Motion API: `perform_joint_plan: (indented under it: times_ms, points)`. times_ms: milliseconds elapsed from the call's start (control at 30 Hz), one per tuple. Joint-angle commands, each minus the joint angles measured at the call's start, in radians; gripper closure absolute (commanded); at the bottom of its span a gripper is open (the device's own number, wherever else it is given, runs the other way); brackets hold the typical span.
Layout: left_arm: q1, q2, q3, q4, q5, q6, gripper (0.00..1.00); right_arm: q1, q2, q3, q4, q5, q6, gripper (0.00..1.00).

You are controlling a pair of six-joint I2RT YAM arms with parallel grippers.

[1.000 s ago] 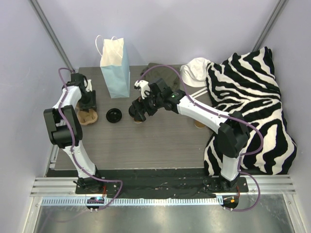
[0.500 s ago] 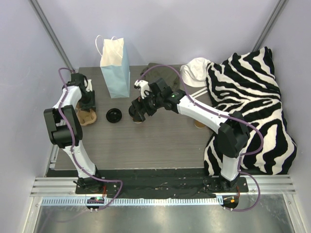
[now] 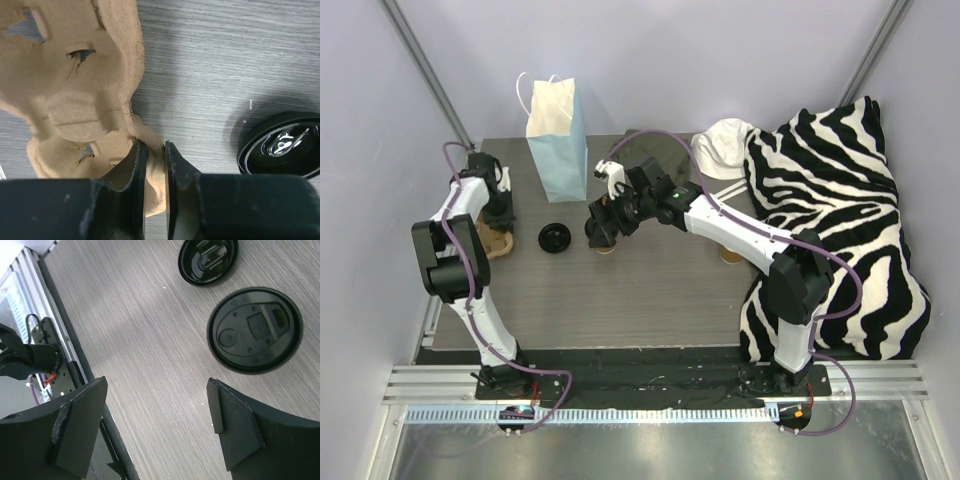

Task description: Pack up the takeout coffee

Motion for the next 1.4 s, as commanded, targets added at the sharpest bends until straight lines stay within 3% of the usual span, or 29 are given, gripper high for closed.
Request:
perform_joint_plan:
  times_ms: [0, 100, 233, 433, 567, 733, 967, 1367]
  points:
    - [-0.002, -0.101, 0.002, -0.023, 0.029, -0.004, 0.86, 0.004, 0.014, 0.06, 0.071, -0.054, 0.047, 0.11]
    - [0.003, -0.161, -0.021, -0.036, 0.044, -0.03, 1.0, 0.009, 0.052, 0.078, 0.125, -0.102, 0.114, 0.11]
    - [0.034, -0.228, -0.031, -0.085, 0.112, -0.064, 1.0, 0.03, 0.118, 0.105, 0.243, -0.134, 0.279, 0.17]
    - [0.113, -0.359, -0.093, -0.121, 0.216, -0.14, 1.0, 0.078, 0.275, 0.215, 0.413, -0.14, 0.493, 0.4]
    - [0.178, -0.44, -0.139, -0.132, 0.359, -0.188, 1.0, 0.113, 0.362, 0.278, 0.525, -0.146, 0.645, 0.49]
    - [0.213, -0.527, -0.195, -0.129, 0.458, -0.233, 1.0, 0.144, 0.433, 0.345, 0.595, -0.16, 0.702, 0.58]
    - [0.213, -0.607, -0.28, -0.069, 0.575, -0.298, 1.0, 0.165, 0.436, 0.306, 0.728, -0.211, 0.798, 0.6]
    - [0.213, -0.653, -0.283, -0.079, 0.646, -0.305, 1.0, 0.18, 0.445, 0.298, 0.736, -0.206, 0.802, 0.64]
